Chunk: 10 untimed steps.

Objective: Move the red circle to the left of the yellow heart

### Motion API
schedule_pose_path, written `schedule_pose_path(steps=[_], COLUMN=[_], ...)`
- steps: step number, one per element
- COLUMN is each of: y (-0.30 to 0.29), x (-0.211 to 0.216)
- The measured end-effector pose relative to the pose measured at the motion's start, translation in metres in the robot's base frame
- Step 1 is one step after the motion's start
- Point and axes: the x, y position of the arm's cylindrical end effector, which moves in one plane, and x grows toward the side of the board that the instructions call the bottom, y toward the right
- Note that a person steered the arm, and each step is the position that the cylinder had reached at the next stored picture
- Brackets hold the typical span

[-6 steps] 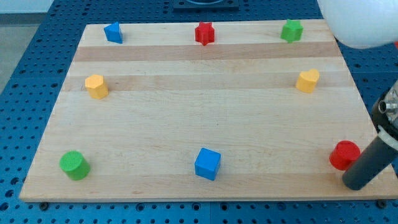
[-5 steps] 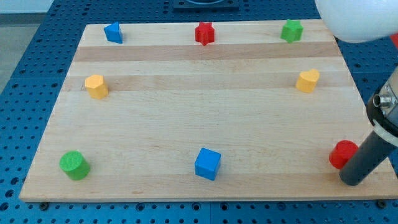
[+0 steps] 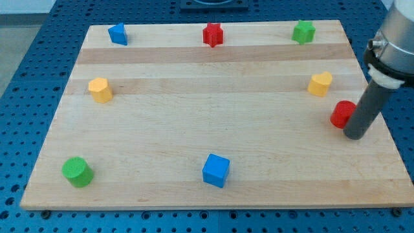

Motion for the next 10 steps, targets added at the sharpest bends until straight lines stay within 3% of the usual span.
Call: schedule_pose_path(steps=[2, 7, 9, 10], y=[0.009, -0.064, -0.136, -0.123], x=[-0.029, -0.077, -0.088, -0.063])
